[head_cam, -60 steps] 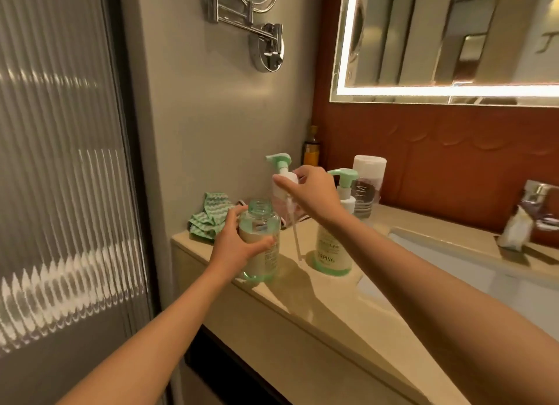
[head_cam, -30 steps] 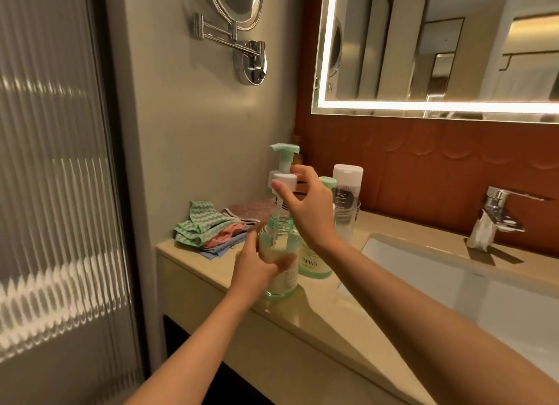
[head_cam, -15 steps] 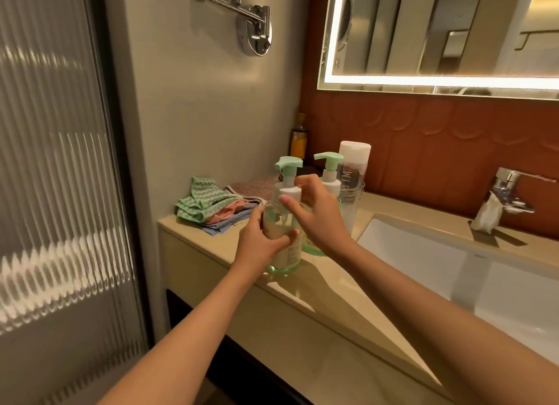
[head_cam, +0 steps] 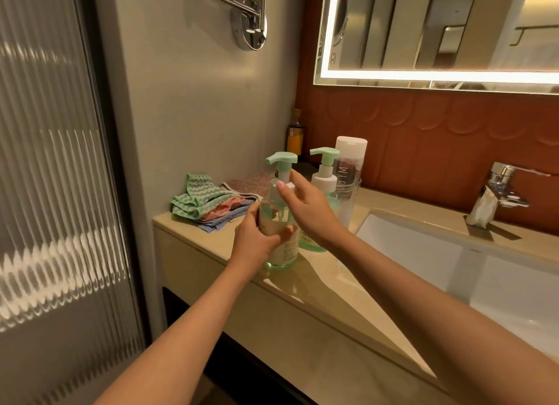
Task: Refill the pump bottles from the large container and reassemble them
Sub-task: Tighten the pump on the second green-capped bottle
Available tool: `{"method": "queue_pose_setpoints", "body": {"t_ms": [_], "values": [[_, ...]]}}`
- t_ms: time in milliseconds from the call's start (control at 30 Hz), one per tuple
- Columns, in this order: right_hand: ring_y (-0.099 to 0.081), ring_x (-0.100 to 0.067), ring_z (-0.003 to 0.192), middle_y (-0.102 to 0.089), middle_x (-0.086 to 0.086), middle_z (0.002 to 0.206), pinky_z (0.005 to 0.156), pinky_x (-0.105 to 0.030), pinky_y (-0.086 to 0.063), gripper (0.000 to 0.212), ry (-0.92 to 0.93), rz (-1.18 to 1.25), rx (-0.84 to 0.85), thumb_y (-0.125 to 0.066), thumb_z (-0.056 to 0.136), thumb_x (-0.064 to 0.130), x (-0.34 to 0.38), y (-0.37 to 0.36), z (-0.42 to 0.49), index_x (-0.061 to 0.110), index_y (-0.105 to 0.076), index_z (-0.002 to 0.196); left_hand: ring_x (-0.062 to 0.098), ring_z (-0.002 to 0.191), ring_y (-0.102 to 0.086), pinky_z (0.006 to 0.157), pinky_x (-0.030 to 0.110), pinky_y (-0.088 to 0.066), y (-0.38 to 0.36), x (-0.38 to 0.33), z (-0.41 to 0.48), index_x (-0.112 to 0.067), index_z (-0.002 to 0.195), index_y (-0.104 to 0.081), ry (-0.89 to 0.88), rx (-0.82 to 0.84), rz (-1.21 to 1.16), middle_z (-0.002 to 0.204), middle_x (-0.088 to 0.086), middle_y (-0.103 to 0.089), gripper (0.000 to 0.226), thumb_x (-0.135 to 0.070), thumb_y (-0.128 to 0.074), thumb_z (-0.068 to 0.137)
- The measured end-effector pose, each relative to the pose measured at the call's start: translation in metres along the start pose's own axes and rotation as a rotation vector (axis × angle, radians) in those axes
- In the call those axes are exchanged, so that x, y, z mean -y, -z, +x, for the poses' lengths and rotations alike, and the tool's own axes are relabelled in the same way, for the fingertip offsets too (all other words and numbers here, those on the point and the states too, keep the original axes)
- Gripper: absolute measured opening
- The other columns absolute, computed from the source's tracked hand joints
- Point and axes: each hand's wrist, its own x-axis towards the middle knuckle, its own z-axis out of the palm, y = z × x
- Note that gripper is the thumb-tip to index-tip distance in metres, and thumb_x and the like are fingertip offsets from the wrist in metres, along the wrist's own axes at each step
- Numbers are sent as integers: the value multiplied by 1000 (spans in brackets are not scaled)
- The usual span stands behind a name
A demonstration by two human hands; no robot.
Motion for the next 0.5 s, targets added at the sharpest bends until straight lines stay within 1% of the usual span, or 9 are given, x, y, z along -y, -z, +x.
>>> {"method": "queue_pose_setpoints", "body": {"t_ms": [67,100,167,233,333,400,467,500], "values": [[-57,-15,108,-62,-2,121,89,-32,-50,39,0,-17,-29,-46,95,35,1,1,-2,16,-53,128,13,106,-54,92,32,-46,0,0,0,-21,126,-45,-3,-1,-4,109,-6,-58,65,-24,-79,70],[-58,-14,104,-63,-2,118,87,-32,-51,38,19,-74,-60,-48,94,37,2,1,-3,16,-55,125,13,105,-55,91,32,-46,-1,0,0,-21,125,-45,-3,-2,-5,108,-7,-58,64,-23,-78,70],[-57,-10,97,-65,0,112,81,-29,-49,41,67,-264,-144,-49,92,43,1,1,-5,16,-59,120,13,104,-57,89,32,-47,-1,1,0,-21,120,-47,2,-5,-7,105,-7,-60,58,-21,-78,71],[-59,-12,93,-66,-1,105,75,-26,-48,44,76,-352,-213,-47,91,49,3,3,-3,13,-62,111,13,100,-58,82,29,-49,-1,1,0,-20,112,-48,-4,-5,-6,99,-9,-61,51,-25,-78,70],[-58,-12,85,-62,3,95,66,-24,-47,40,23,-347,-216,-48,91,49,9,4,4,12,-58,102,9,94,-58,75,25,-47,0,-2,-2,-20,106,-48,-11,5,0,96,-11,-60,57,-43,-77,62],[-57,-13,88,-60,1,99,68,-25,-47,35,-1,-293,-160,-49,92,44,10,3,7,13,-54,107,10,96,-58,77,27,-48,0,-2,-2,-20,106,-48,-6,13,-2,99,-9,-61,65,-52,-73,55],[-57,-15,93,-61,-1,104,74,-29,-48,31,-2,-154,-80,-43,96,36,6,0,5,14,-53,115,12,99,-58,81,31,-50,0,0,-1,-19,109,-49,-2,9,-1,102,-5,-62,65,-48,-76,58],[-57,-15,92,-61,0,100,73,-30,-47,30,8,-119,-67,-40,98,35,4,-1,2,14,-55,114,13,100,-58,82,32,-50,0,1,-1,-19,110,-49,-3,2,3,104,-3,-62,62,-42,-79,62]]}}
